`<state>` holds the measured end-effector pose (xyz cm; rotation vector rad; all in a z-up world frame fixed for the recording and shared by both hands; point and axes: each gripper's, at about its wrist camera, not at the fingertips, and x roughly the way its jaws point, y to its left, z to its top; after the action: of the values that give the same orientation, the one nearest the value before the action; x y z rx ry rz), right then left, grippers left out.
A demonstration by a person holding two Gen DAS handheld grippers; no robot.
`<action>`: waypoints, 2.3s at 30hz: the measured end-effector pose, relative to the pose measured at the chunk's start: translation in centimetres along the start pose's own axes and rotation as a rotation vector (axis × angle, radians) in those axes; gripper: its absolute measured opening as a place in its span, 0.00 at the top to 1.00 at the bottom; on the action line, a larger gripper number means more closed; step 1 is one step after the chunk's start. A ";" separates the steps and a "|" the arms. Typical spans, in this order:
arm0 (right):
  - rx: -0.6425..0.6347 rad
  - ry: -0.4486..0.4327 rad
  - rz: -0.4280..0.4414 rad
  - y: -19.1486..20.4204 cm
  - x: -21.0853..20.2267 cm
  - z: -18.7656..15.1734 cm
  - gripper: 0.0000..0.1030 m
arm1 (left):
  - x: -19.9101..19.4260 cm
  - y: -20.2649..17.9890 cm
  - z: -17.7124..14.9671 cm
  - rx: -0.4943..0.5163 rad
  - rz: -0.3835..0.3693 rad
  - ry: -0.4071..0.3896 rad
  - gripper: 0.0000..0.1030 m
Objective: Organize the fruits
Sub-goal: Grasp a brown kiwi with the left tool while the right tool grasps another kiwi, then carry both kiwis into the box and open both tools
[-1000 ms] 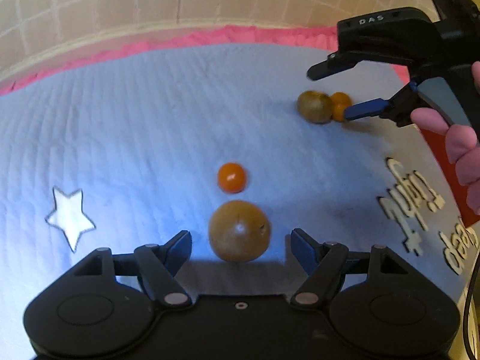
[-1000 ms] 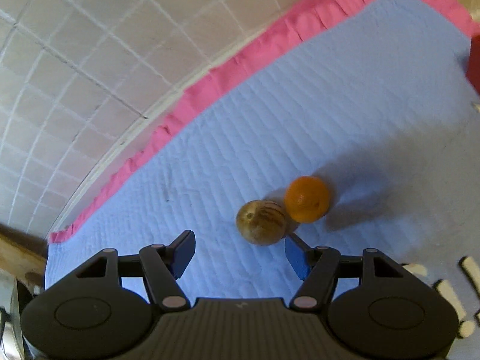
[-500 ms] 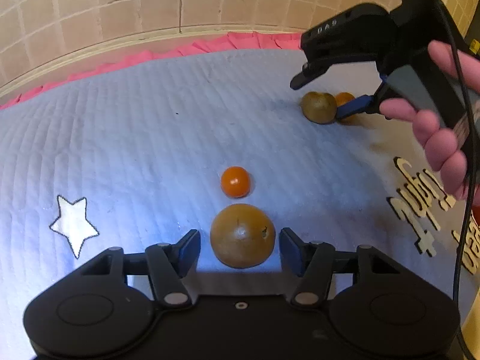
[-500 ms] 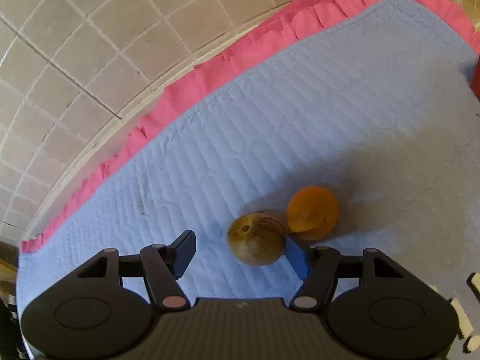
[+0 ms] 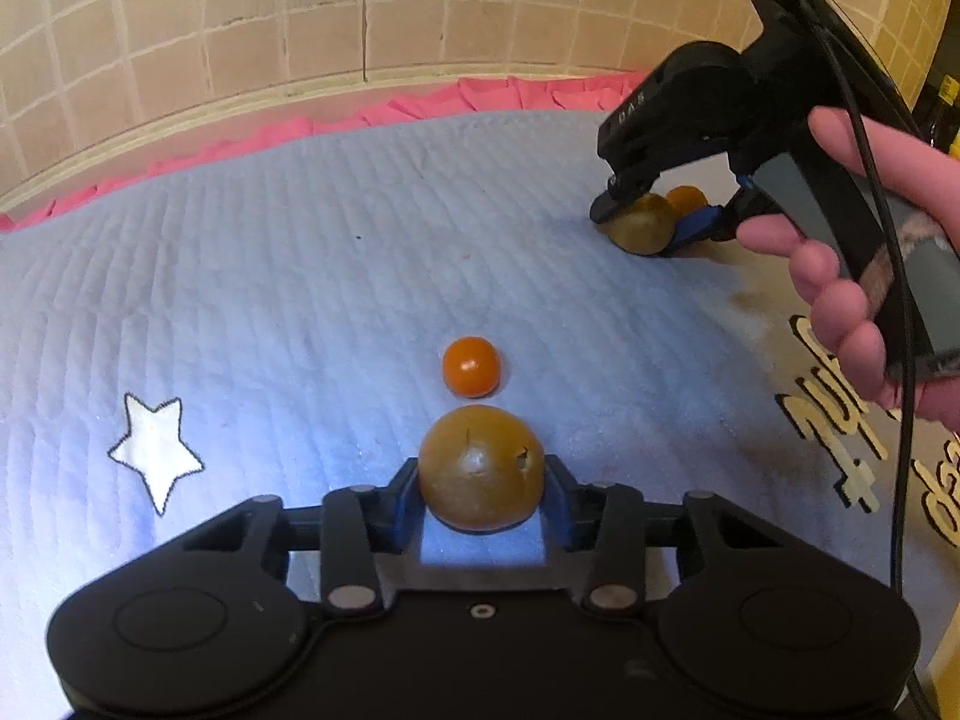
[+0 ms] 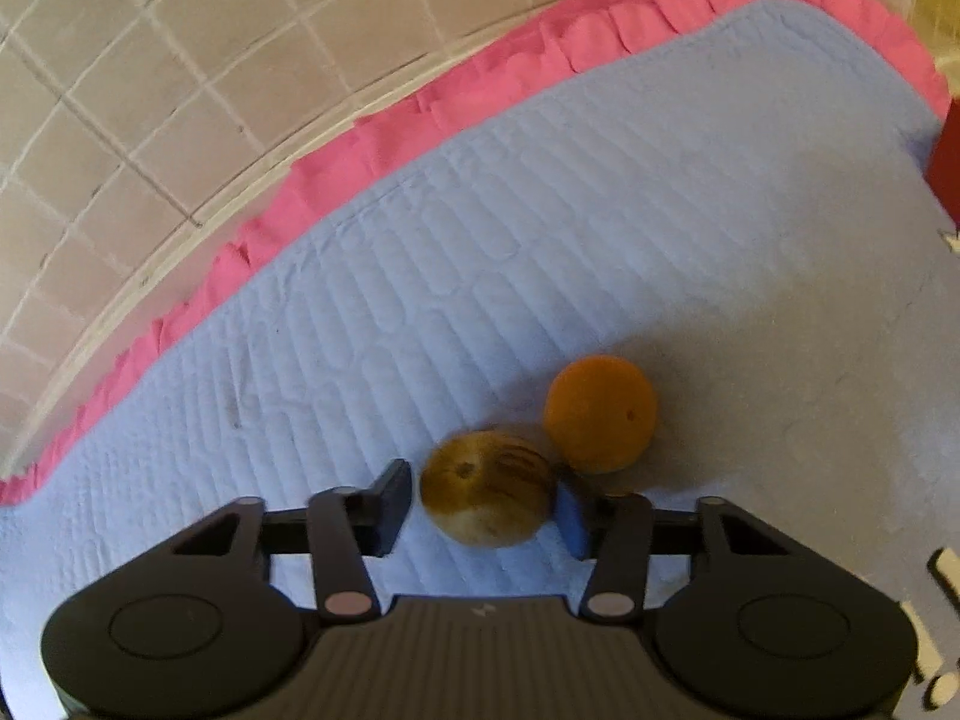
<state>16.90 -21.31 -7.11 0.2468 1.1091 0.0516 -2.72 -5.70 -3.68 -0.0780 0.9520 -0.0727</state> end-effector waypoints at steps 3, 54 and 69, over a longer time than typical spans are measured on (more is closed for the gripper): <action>0.062 0.008 0.087 -1.2 -0.8 -0.4 0.56 | -0.8 -0.4 -0.2 0.027 0.020 -0.037 0.55; 0.542 -0.270 -0.267 -41.2 -17.8 -0.6 0.56 | 17.0 -49.6 19.1 0.642 -0.666 0.154 0.54; 0.561 -0.296 -0.253 -41.0 -19.7 -1.2 0.53 | 14.1 -47.9 20.3 0.628 -0.680 0.111 0.35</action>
<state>3.66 -64.22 0.61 0.5925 0.8322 -0.5129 20.64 -54.04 1.33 0.1888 0.9409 -1.0048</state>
